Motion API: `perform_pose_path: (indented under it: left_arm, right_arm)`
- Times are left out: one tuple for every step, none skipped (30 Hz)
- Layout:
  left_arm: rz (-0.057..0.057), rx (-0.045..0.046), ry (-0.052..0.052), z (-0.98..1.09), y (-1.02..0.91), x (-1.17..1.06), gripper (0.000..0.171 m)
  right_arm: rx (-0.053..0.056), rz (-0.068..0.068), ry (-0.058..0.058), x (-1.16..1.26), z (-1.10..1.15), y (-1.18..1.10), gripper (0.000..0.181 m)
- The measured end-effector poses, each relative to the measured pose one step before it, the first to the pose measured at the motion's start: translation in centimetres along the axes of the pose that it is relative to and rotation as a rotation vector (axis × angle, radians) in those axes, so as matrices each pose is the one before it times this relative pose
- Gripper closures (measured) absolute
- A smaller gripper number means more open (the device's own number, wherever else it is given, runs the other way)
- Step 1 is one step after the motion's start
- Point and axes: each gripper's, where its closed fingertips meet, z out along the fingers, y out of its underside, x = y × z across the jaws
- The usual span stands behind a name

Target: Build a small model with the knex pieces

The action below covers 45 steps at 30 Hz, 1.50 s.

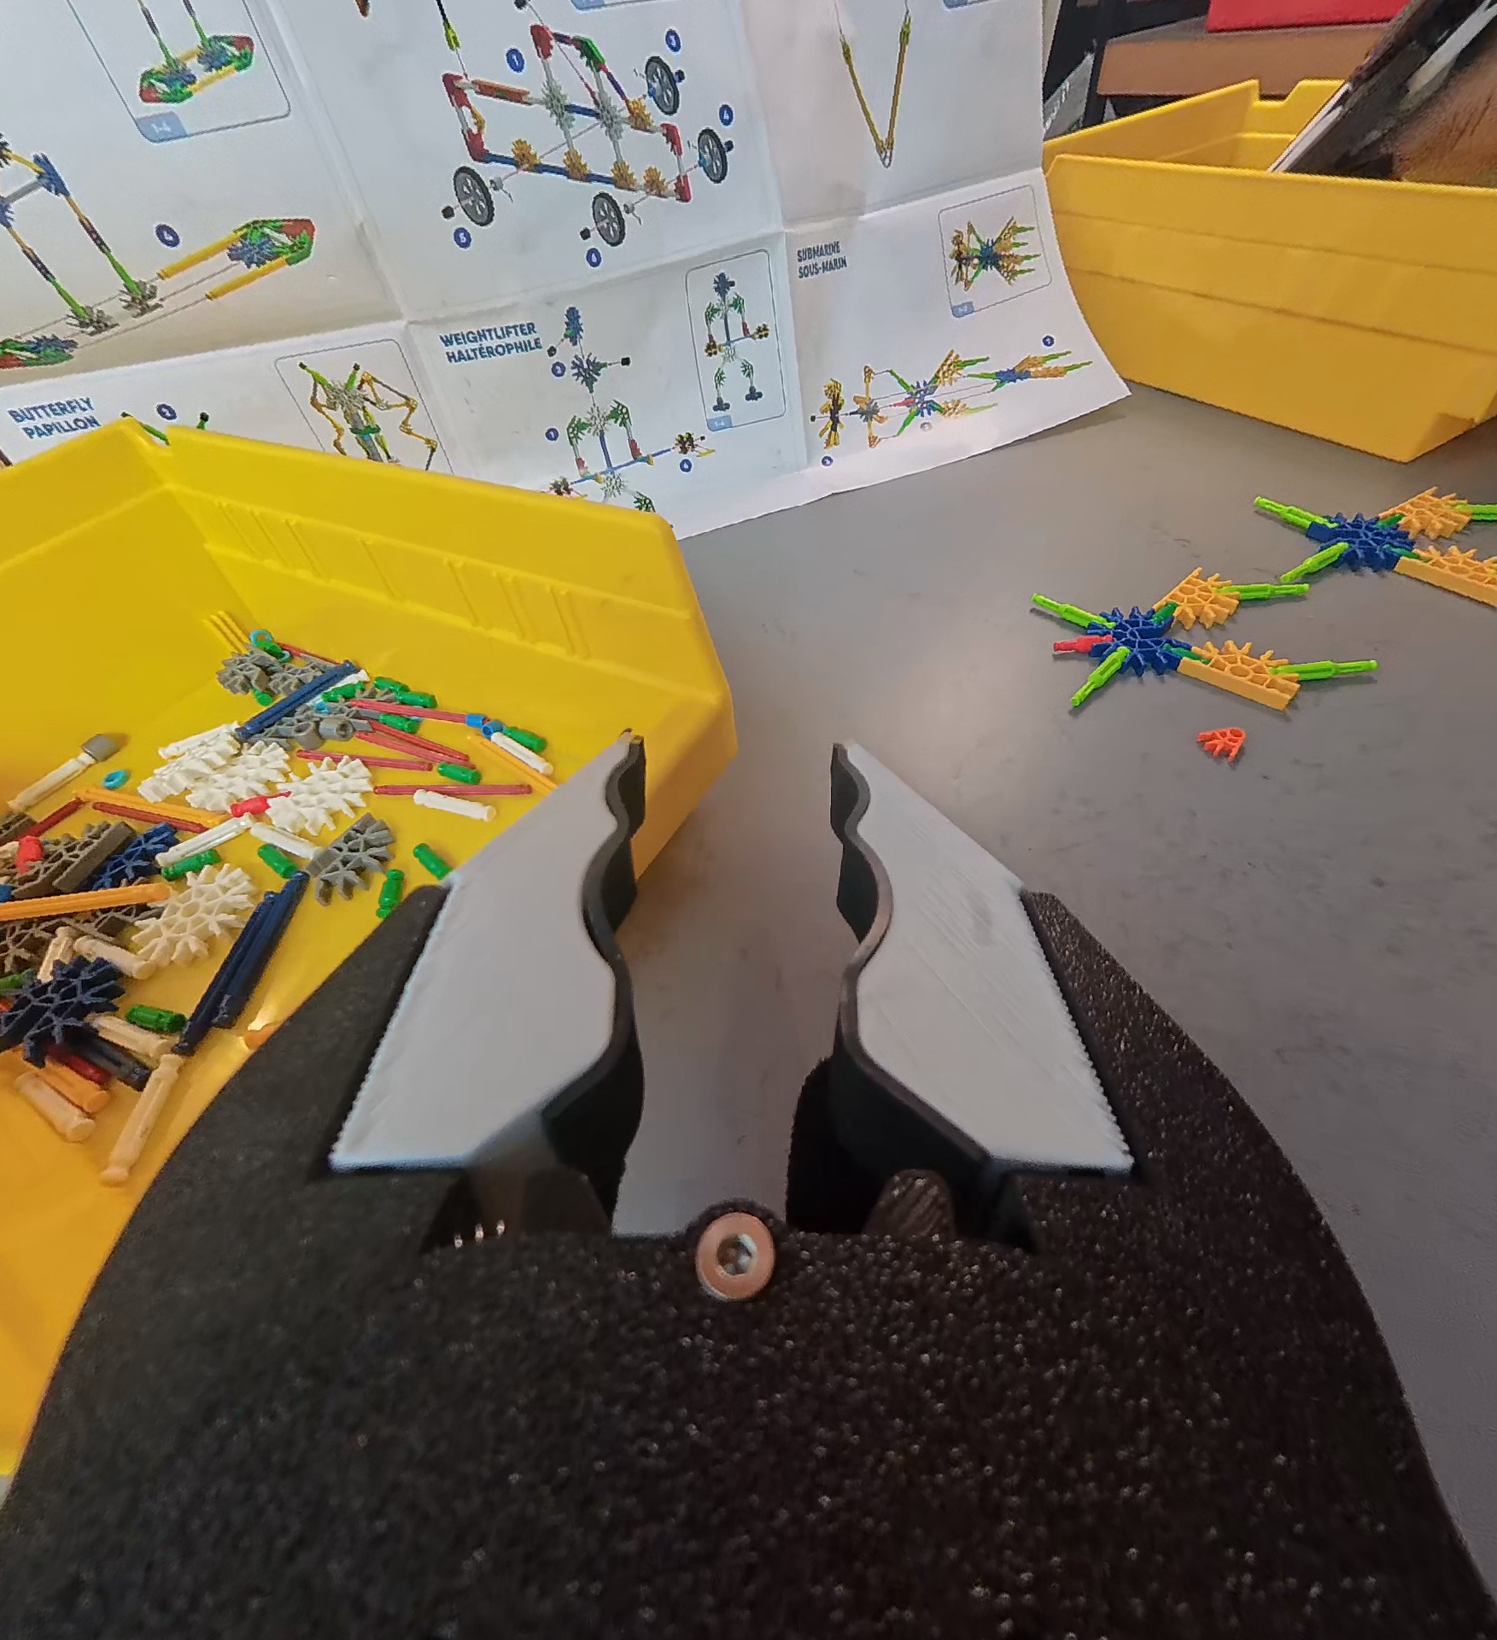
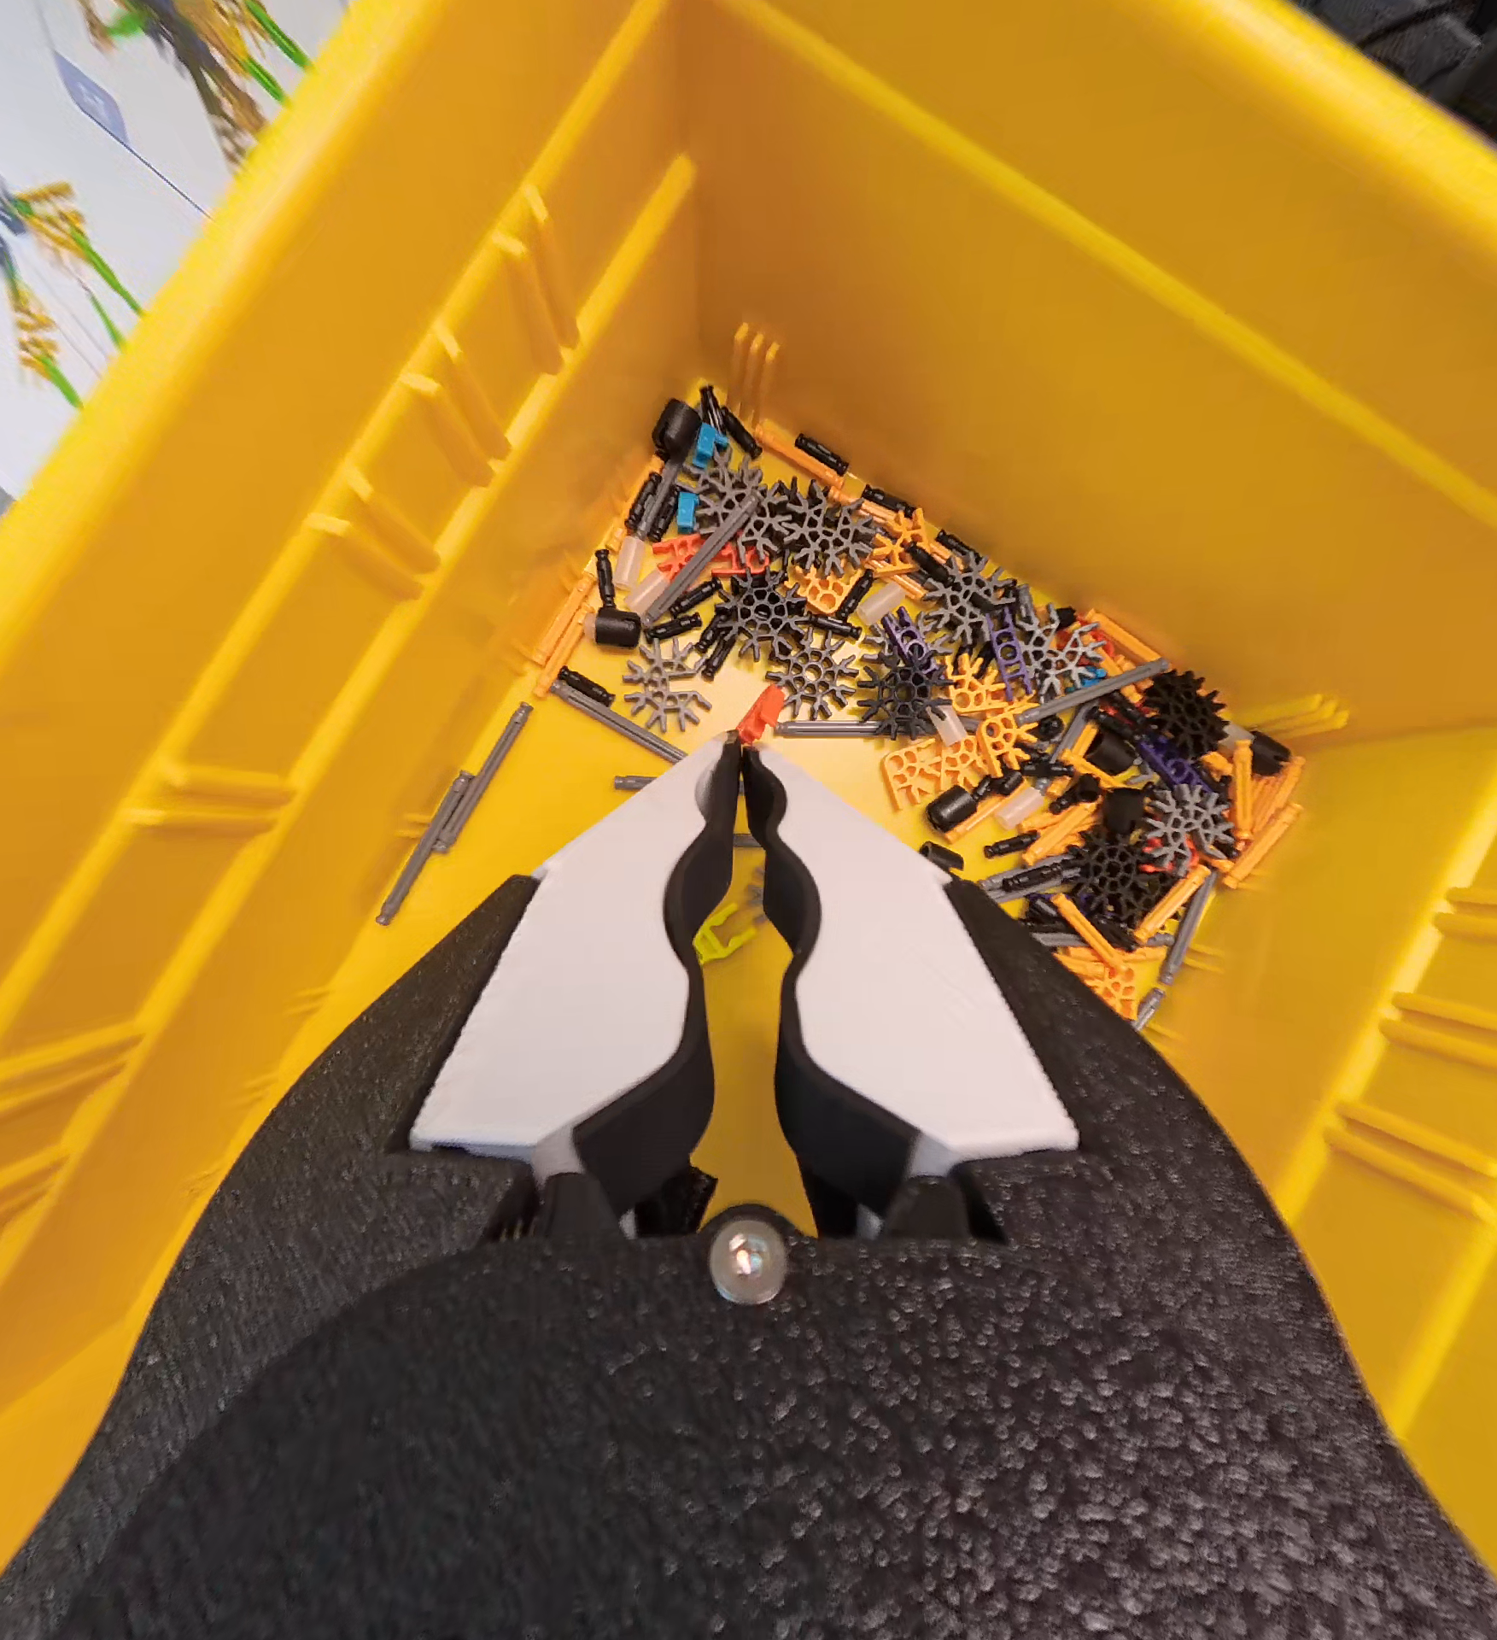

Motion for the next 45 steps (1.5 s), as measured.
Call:
perform_pose_path:
  left_arm:
    - [0.0008,0.00286,-0.0008,-0.054,-0.071,-0.008,0.13]
    - [0.0003,0.003,0.0,-0.046,-0.086,0.008,0.13]
    - [-0.0006,0.00219,0.0019,-0.026,-0.061,0.034,0.13]
    - [-0.001,0.00059,0.0029,-0.01,-0.017,0.066,0.13]
    - [-0.0019,-0.00067,0.0031,0.021,0.023,0.05,0.13]
    - [-0.0029,-0.00173,0.0039,0.05,0.05,0.053,0.13]
    - [-0.0031,-0.00334,0.005,0.07,0.073,0.072,0.13]
    - [-0.003,-0.00553,0.0064,0.084,0.102,0.114,0.13]
    - [-0.0014,-0.0052,0.0071,0.071,0.088,0.139,0.13]
    - [0.0019,-0.0045,0.0069,0.038,0.065,0.159,0.13]
    - [0.0045,-0.00243,0.0048,0.007,0.026,0.148,0.13]
    - [0.004,-0.00225,0.0048,-0.026,0.014,0.138,0.129]
    - [0.0007,-0.00236,0.0045,-0.045,0.016,0.105,0.129]
    - [-0.0017,-0.00055,0.0041,-0.039,-0.002,0.067,0.129]
    - [-0.003,-0.00156,0.0034,-0.053,0.019,0.025,0.129]
    - [-0.0028,-0.00223,0.0021,-0.039,0.023,-0.003,0.129]
    - [-0.0024,-0.00075,0.0001,-0.047,0.009,-0.043,0.129]
    - [-0.0019,0.00178,-0.0001,-0.058,-0.05,-0.034,0.129]
    - [-0.002,0.00193,0.0008,-0.036,-0.05,-0.009,0.129]
    - [-0.002,0.00152,0.0018,-0.026,-0.038,0.006,0.129]
    - [-0.0012,0.0002,0.0028,-0.014,-0.019,0.046,0.129]
    - [-0.0002,-0.00004,0.003,0.008,-0.004,0.063,0.129]
    - [0.0005,-0.00001,0.003,0.008,-0.006,0.079,0.129]
    - [0.0006,-0.00092,0.0033,0.036,0.016,0.094,0.129]
    - [0.0007,-0.00221,0.0032,0.049,0.037,0.093,0.129]
    - [0.0014,-0.00213,0.0036,0.05,0.035,0.103,0.129]
    - [0.0016,-0.00173,0.0033,0.049,0.019,0.107,0.129]
    - [0.0021,-0.00104,0.0026,0.032,0.006,0.092,0.129]
    - [0.0029,-0.00098,0.0009,0.014,0.011,0.072,0.129]
    - [0.0034,-0.00183,-0.0002,0.021,0.029,0.045,0.129]
    - [0.0033,-0.0023,-0.0011,0.005,0.031,0.012,0.129]
    - [0.0022,-0.00276,-0.0013,0.006,0.05,-0.023,0.129]
    - [-0.0005,-0.00329,-0.0007,-0.01,0.055,-0.035,0.129]
    - [-0.0032,-0.00395,0.0013,0.012,0.08,-0.036,0.129]
    - [-0.0049,-0.00386,0.0004,0.026,0.086,-0.056,0.128]
    - [-0.0038,-0.00183,0.0007,0.018,0.054,-0.051,0.128]
    - [-0.003,-0.0013,0.0023,0.03,0.04,0.006,0.128]
    - [-0.0019,-0.00155,0.0034,0.037,0.036,0.063,0.128]
    - [0.0007,-0.00163,0.0037,0.026,0.038,0.088,0.128]
    - [0.003,-0.00088,0.0035,0.018,0.019,0.109,0.128]
    - [0.0035,-0.00001,0.0022,0.005,-0.019,0.085,0.128]
    - [0.0036,0.00094,0.0015,-0.023,-0.04,0.074,0.128]
    - [0.0029,0.00058,0.0005,-0.022,-0.025,0.045,0.128]
    - [0.0019,0.00058,-0.0006,-0.035,-0.027,-0.003,0.128]
    - [0.0005,0.00086,-0.0011,-0.036,-0.037,-0.041,0.128]
  right_arm:
    - [0.035,-0.0004,-0.0029,-0.217,-0.936,-0.587,0.181]
    - [0.0448,-0.0072,-0.001,-0.368,-1.206,-0.848,0.181]
    - [0.0574,-0.0139,-0.0094,-0.788,-1.535,-1.204,0.181]
    - [0.0724,-0.0185,-0.0264,-1.455,-1.811,-1.637,0.181]
    - [0.0714,-0.0257,-0.05,-2.298,-1.862,-1.845,0.181]
    - [0.0541,-0.0392,-0.0696,-3.073,-1.607,-1.708,0.181]
    - [0.0287,-0.0514,-0.0881,-3.761,-1.078,-1.286,0.181]
    - [0.0015,-0.049,-0.1025,-4.199,-0.373,-0.677,0.181]
    - [-0.0158,-0.0352,-0.0981,-4.173,0.496,-0.08,0.181]
    - [-0.0309,-0.0235,-0.0892,-3.935,1.315,0.54,0.181]
    - [-0.0489,-0.0267,-0.0791,-3.532,1.945,1.182,0.181]
    - [-0.0567,-0.0334,-0.0446,-2.684,2.342,1.512,0.181]
    - [-0.0567,-0.0365,-0.0309,-2.139,2.375,1.521,0.181]
    - [-0.0351,-0.0291,-0.0297,-1.792,2.09,1.06,0.181]
    - [-0.0189,-0.0132,-0.0131,-1.214,1.76,0.657,0.181]
    - [-0.0296,-0.0169,-0.0026,-0.845,1.467,0.702,0.181]
    - [-0.024,-0.0266,0.0119,-0.477,1.09,0.534,0.181]
    - [-0.0054,-0.0166,0.0253,-0.092,0.592,0.165,0.181]
    - [0.0216,-0.0045,0.0129,0.035,-0.2,-0.387,0.181]
    - [-0.0086,-0.0003,0.0169,0.422,-0.597,-0.04,0.173]
    - [0.0118,-0.009,0.0361,1.028,-1.296,-0.345,0.163]
    - [0.0383,0.0076,0.059,1.91,-2.081,-0.74,0.16]
    - [0.0561,0.0423,0.0753,2.816,-2.643,-1.038,0.16]
    - [0.0575,0.0649,0.0771,3.411,-2.76,-1.072,0.161]
    - [0.0351,0.0647,0.0917,3.983,-2.502,-0.75,0.162]
    - [-0.0017,0.0445,0.1093,4.456,-1.883,-0.047,0.164]
    - [-0.0503,0.0283,0.0969,4.393,-0.97,1.009,0.164]
    - [-0.0871,0.0416,0.0717,3.994,-0.012,1.917,0.163]
    - [-0.0946,0.0661,0.0468,3.424,0.836,2.259,0.161]
    - [-0.0844,0.0816,0.014,2.574,1.407,2.08,0.161]
    - [-0.0589,0.0826,0.0114,2.101,1.601,1.576,0.162]
    - [-0.0403,0.0646,0.0235,1.81,1.575,1.176,0.168]
    - [-0.0412,0.0438,0.029,1.462,1.437,1.063,0.17]
    - [-0.0248,0.0326,0.0297,1.115,1.217,0.691,0.17]
    - [-0.0049,0.0335,0.0096,0.568,0.948,0.284,0.171]
    - [0.0014,0.0286,0.0123,0.478,0.741,0.119,0.171]
    - [0.0023,0.0196,0.0173,0.492,0.587,0.051,0.172]
    - [-0.0044,0.0186,0.0159,0.466,0.533,0.121,0.172]
    - [0.0059,0.0254,0.0034,0.312,0.443,-0.067,0.172]
    - [0.0126,0.0328,-0.0065,0.196,0.312,-0.194,0.172]
    - [0.0084,0.0262,-0.0062,0.189,0.213,-0.181,0.173]
    - [0.0078,0.0178,-0.0063,0.093,0.153,-0.21,0.175]
    - [-0.003,0.0138,-0.0113,-0.056,0.167,-0.05,0.176]
    - [-0.0131,0.008,-0.0102,-0.084,0.225,0.118,0.176]
    - [-0.017,-0.0017,0.0054,0.075,0.265,0.202,0.176]
